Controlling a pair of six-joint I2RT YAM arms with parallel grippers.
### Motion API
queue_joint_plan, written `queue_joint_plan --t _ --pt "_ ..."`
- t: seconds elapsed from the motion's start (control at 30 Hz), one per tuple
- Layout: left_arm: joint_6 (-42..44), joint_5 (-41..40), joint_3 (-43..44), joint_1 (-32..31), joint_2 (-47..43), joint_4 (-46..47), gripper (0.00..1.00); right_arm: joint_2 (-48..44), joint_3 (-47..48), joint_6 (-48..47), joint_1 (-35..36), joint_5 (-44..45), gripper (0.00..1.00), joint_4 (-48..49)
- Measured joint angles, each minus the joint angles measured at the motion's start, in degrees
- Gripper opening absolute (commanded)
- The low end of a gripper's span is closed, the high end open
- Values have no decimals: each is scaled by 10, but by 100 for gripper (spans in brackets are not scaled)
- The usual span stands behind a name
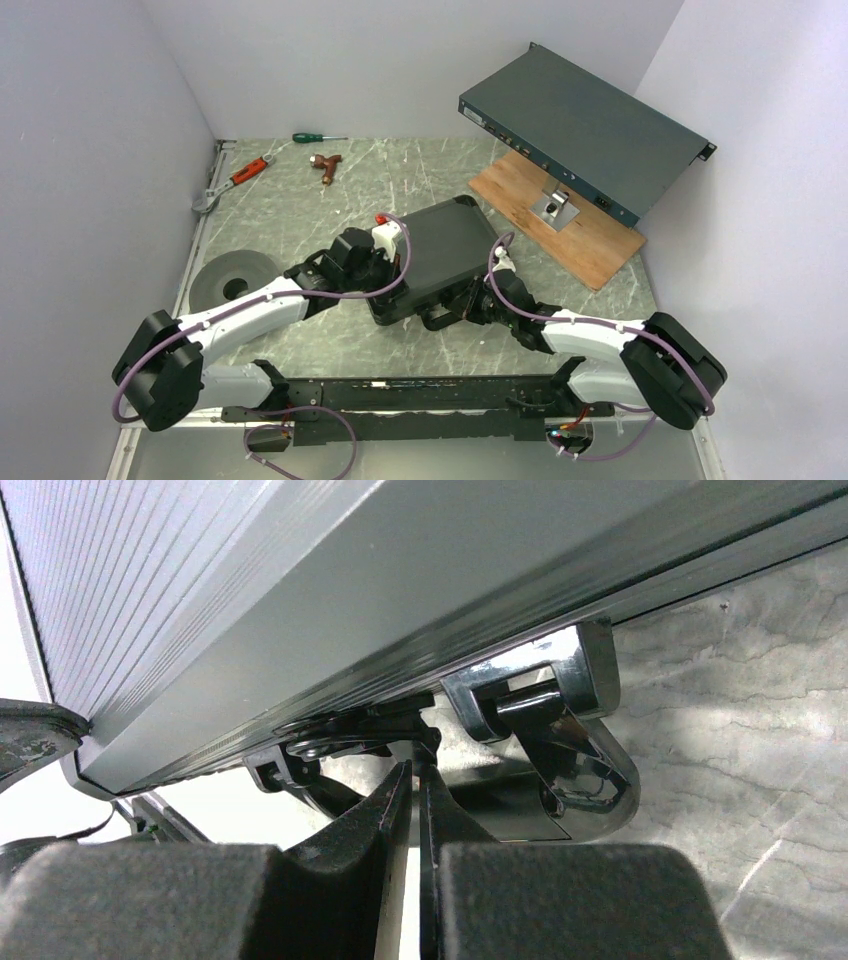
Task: Pack up texas hold em set
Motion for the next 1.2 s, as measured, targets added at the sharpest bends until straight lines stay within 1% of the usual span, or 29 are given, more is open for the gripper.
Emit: queue_joint_plan --t 0.3,0.47,0.6,0.77,0.93,1.07,1.2 --pt "-2 0 -1 -1 -6 -7 0 11 -1 1 0 4 10 14" --pt "-5 5 0 -2 -38 -28 0 10 -7 1 0 4 11 24" --pt "-5 5 9 -2 -72 -48 3 -2 -14 0 0 9 11 25" --pt "-5 4 36 -3 -97 -69 9 -36 -23 -5 0 19 13 15" --pt "-4 -8 55 -3 -130 -96 16 -94 -23 -14 0 25 17 -13" --pt "2 -27 65 -3 -154 -124 22 -139 -23 -25 0 29 24 -40" --pt "20 -61 85 -3 -176 -162 24 -186 -23 -42 0 29 32 -76"
